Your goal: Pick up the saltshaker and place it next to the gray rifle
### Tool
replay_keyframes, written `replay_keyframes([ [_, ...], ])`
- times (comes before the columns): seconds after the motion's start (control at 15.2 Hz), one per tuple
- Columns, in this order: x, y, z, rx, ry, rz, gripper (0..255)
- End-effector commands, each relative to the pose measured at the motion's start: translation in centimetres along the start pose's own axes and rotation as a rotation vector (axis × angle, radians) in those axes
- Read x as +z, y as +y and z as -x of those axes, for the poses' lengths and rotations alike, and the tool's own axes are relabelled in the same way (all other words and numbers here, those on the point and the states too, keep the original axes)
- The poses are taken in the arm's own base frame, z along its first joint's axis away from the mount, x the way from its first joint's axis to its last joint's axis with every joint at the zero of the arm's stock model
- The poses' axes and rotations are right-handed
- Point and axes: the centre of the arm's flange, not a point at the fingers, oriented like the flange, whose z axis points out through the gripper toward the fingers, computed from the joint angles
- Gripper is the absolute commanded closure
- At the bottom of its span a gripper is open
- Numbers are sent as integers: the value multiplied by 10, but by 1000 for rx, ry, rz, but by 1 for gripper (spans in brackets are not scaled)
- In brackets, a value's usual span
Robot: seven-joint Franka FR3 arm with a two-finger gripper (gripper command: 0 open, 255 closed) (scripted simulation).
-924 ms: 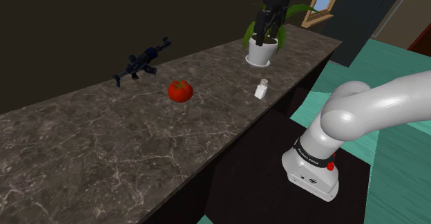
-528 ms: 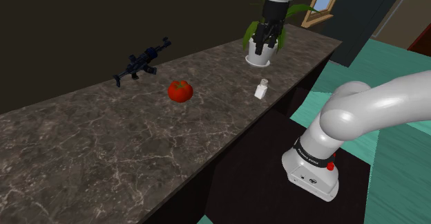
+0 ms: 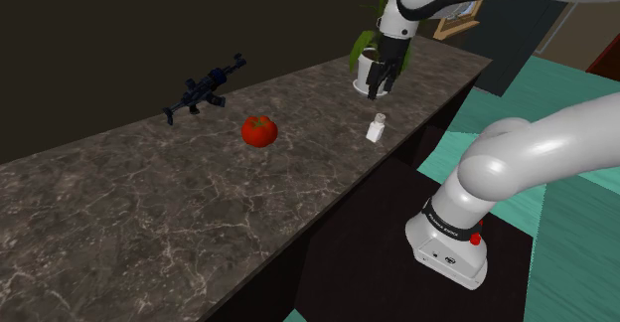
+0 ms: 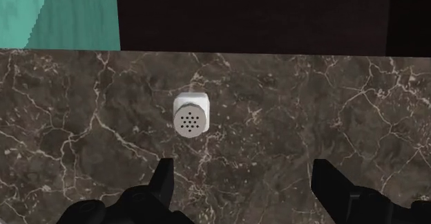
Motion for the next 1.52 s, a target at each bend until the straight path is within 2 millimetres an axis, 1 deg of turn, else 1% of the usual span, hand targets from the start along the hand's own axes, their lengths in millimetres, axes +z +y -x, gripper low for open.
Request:
replay_keyframes([
  [0.0, 23, 17, -2, 2, -3, -20, 0],
  [0.26, 69, 50, -10, 7, -13, -60, 0],
  [0.33, 76, 56, -11, 8, -15, -66, 0],
  [0.79, 113, 53, -11, 8, -15, -66, 0],
  [0.86, 116, 53, -11, 8, -15, -66, 0],
  [1.32, 116, 53, -11, 8, -15, -66, 0],
  [1.39, 116, 53, -11, 8, -15, -66, 255],
  [1.45, 116, 53, -11, 8, -15, -66, 255],
])
